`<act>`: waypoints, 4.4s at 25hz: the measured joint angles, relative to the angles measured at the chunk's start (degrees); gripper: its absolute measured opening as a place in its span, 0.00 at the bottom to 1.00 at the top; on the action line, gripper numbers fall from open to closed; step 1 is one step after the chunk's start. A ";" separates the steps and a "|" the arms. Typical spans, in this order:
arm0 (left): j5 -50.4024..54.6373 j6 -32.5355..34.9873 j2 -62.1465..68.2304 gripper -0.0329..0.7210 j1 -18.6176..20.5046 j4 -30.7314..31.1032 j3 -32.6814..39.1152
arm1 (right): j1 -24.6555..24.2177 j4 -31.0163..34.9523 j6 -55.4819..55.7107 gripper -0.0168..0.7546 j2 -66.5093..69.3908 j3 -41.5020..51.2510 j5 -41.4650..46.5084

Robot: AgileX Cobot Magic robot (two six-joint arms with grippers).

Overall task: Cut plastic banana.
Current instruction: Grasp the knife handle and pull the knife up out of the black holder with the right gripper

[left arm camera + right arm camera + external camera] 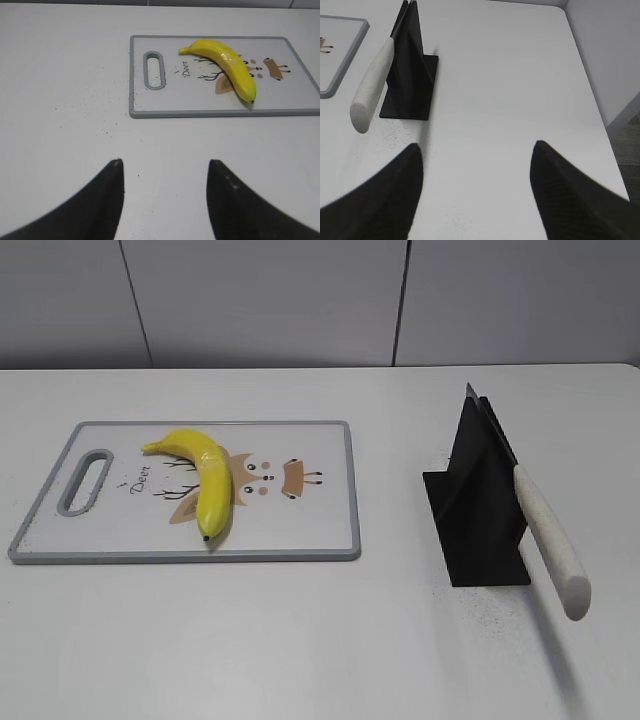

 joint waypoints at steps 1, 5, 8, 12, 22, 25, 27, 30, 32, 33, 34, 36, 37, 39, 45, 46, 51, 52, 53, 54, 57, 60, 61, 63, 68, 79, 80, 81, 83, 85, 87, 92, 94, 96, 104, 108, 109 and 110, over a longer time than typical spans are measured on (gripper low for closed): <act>0.00 0.00 0.00 0.74 0.00 0.00 0.00 | 0.00 0.00 0.00 0.68 0.00 0.00 0.00; 0.00 0.00 0.00 0.74 0.00 0.00 0.00 | 0.00 0.00 0.00 0.68 0.00 0.00 0.04; 0.00 0.00 0.00 0.74 0.00 0.00 0.00 | 0.00 0.00 0.00 0.68 0.00 0.00 0.04; 0.00 0.00 0.00 0.76 0.00 0.00 0.00 | 0.00 0.00 0.00 0.68 0.00 0.00 0.04; 0.00 0.00 0.00 0.79 0.00 0.00 0.00 | 0.00 0.00 0.00 0.68 0.00 0.00 0.04; 0.00 0.00 0.00 0.79 0.00 0.00 0.00 | 0.00 0.00 0.00 0.68 0.00 0.00 0.04; 0.00 0.00 0.00 0.79 0.00 0.00 0.00 | 0.00 0.00 0.00 0.68 0.00 0.00 0.04; 0.00 0.00 0.00 0.79 0.00 0.00 0.00 | 0.00 0.00 0.00 0.68 0.00 0.00 0.04; 0.00 0.00 0.00 0.79 0.00 0.00 0.00 | 0.00 0.00 0.00 0.68 0.00 0.00 0.04; 0.00 0.00 0.00 0.79 0.00 0.00 0.00 | 0.00 0.00 0.00 0.68 0.00 0.00 0.04; 0.00 0.00 0.00 0.79 0.00 0.00 0.00 | 0.00 0.00 0.00 0.68 0.00 0.00 0.04; 0.00 0.00 0.00 0.79 0.00 0.00 0.00 | 0.00 0.00 0.00 0.68 0.00 0.00 0.04; 0.00 0.00 0.00 0.79 0.00 0.00 0.00 | 0.00 0.00 0.00 0.68 0.00 0.00 0.04; 0.00 0.00 0.00 0.79 0.00 0.00 0.00 | 0.00 0.00 0.00 0.68 0.00 0.00 0.04; 0.00 0.00 0.00 0.79 0.00 0.00 0.00 | 0.00 0.00 0.00 0.68 0.00 0.00 0.04; 0.00 0.00 0.00 0.79 0.00 0.00 0.00 | 0.00 0.00 0.00 0.68 0.00 0.00 0.04; 0.00 0.00 0.00 0.79 0.00 0.00 0.00 | 0.00 0.00 0.00 0.68 0.00 0.00 0.04; 0.00 0.00 0.00 0.79 0.00 0.00 0.00 | 0.00 0.00 0.00 0.68 0.00 0.00 0.04; 0.00 0.00 0.00 0.79 0.00 0.00 0.00 | 0.00 0.00 0.00 0.68 0.00 0.00 0.04; 0.00 0.00 0.00 0.79 0.00 0.00 0.00 | 0.00 0.00 0.00 0.68 0.00 0.00 0.04; 0.00 0.00 0.00 0.79 0.00 0.00 0.00 | 0.00 0.00 0.00 0.68 0.00 0.00 0.04; 0.00 0.00 0.00 0.79 0.00 0.00 0.00 | 0.00 0.00 0.00 0.68 0.44 -0.45 0.65; 0.00 0.00 0.00 0.79 0.00 0.00 0.00 | 0.00 0.00 0.00 0.68 1.15 -1.16 1.23; 0.00 -0.05 0.00 0.79 0.00 0.00 0.00 | 0.00 0.00 0.00 0.68 4.27 -2.90 3.79; 0.00 -0.05 0.00 0.79 0.00 0.00 0.00 | 0.54 0.72 1.84 0.68 14.79 -8.92 9.38; 0.00 -0.05 0.00 0.78 0.00 0.00 0.00 | 8.40 2.37 5.61 0.68 34.17 -17.10 9.69; 0.00 -0.05 0.00 0.78 0.00 0.00 0.00 | 9.67 2.37 5.82 0.68 36.50 -17.15 9.69; 0.00 -0.05 0.00 0.78 0.00 0.00 0.00 | 10.74 2.49 5.95 0.68 38.48 -17.27 9.69; 0.00 -0.05 0.00 0.78 0.00 0.00 0.00 | 12.23 3.44 6.09 0.68 43.27 -17.92 9.74; 0.00 -0.05 0.00 0.78 0.00 0.00 0.00 | 13.10 5.09 6.23 0.67 47.49 -19.17 9.80; 0.00 -0.05 0.00 0.78 0.00 0.00 0.00 | 13.16 7.05 6.23 0.67 52.07 -21.20 9.80; 0.00 -0.05 0.00 0.78 0.00 0.04 0.00 | 13.16 8.72 6.23 0.66 63.13 -28.47 9.80; 0.00 -0.05 0.00 0.78 0.00 0.04 0.00 | 13.32 8.87 6.37 0.65 67.28 -31.06 9.80; 0.00 -0.05 0.00 0.78 0.00 0.04 0.00 | 14.26 9.06 7.01 0.65 70.25 -33.21 9.70; 0.00 -0.05 0.00 0.78 0.00 0.04 0.00 | 26.49 1.98 17.87 0.65 78.26 -35.18 9.64; 0.00 -0.05 0.00 0.78 0.00 0.04 0.00 | 29.74 -1.79 22.83 0.65 82.44 -35.18 9.64; 0.00 -0.05 0.00 0.78 0.00 0.04 0.00 | 29.87 -1.93 23.47 0.65 83.45 -35.24 9.64; 0.00 -0.05 0.00 0.78 0.00 0.04 0.00 | 29.86 -2.26 23.88 0.65 84.64 -35.24 9.64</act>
